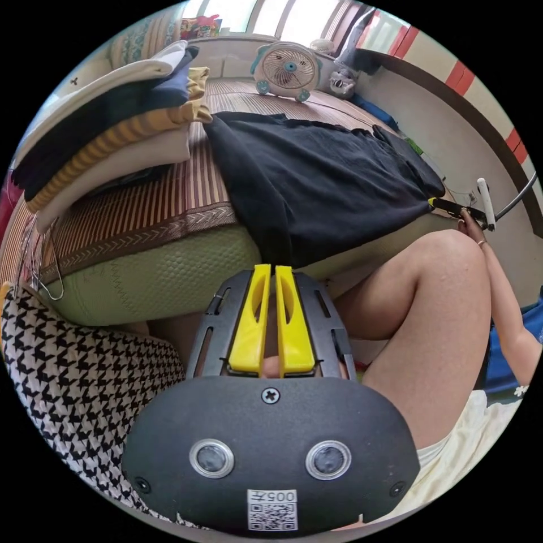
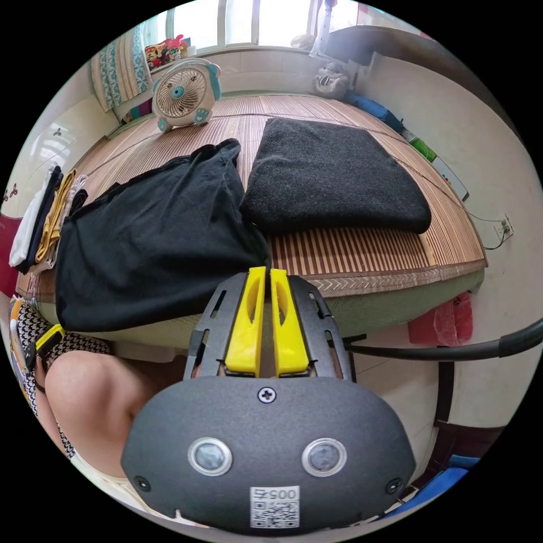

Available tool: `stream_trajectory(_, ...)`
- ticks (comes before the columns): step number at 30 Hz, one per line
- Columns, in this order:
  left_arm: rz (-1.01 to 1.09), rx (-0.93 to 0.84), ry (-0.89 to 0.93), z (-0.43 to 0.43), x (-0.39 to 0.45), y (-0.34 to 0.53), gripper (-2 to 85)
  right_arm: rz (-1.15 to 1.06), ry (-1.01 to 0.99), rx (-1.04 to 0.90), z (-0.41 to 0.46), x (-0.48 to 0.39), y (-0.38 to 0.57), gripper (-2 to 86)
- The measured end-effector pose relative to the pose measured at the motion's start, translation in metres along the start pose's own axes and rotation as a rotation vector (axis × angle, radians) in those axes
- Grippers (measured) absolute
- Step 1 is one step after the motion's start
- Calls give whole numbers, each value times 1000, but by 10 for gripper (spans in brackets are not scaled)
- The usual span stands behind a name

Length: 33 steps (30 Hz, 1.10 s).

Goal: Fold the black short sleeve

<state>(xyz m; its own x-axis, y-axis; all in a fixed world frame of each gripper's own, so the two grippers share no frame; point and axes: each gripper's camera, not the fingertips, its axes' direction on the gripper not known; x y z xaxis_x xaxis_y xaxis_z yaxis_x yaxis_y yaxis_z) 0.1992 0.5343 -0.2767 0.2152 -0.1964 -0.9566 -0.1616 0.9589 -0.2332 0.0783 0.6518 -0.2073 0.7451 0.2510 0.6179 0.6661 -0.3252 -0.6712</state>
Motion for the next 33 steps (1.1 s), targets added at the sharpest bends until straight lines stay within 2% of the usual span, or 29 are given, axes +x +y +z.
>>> stream_trajectory(7,6,-10,-43,-1,1,5,4,4,6,-17,3,17,-5,-12)
stream_trajectory(11,-57,-74,-195,13,3,9,-3,4,8,-17,3,29,-6,-12)
stream_trajectory(14,-58,-45,-151,7,5,17,-4,3,-23,-6,2,44,-4,-9)
stream_trajectory(22,-44,114,-130,-24,43,2,-7,204,-290,137,-23,131,16,63)
stream_trajectory(26,9,175,-94,-23,75,-27,-6,263,-451,68,-11,161,16,95)
stream_trajectory(31,22,131,-103,5,100,-57,-3,304,-540,12,-2,187,14,112)
stream_trajectory(33,33,47,-102,28,110,-68,3,326,-560,-9,2,195,13,112)
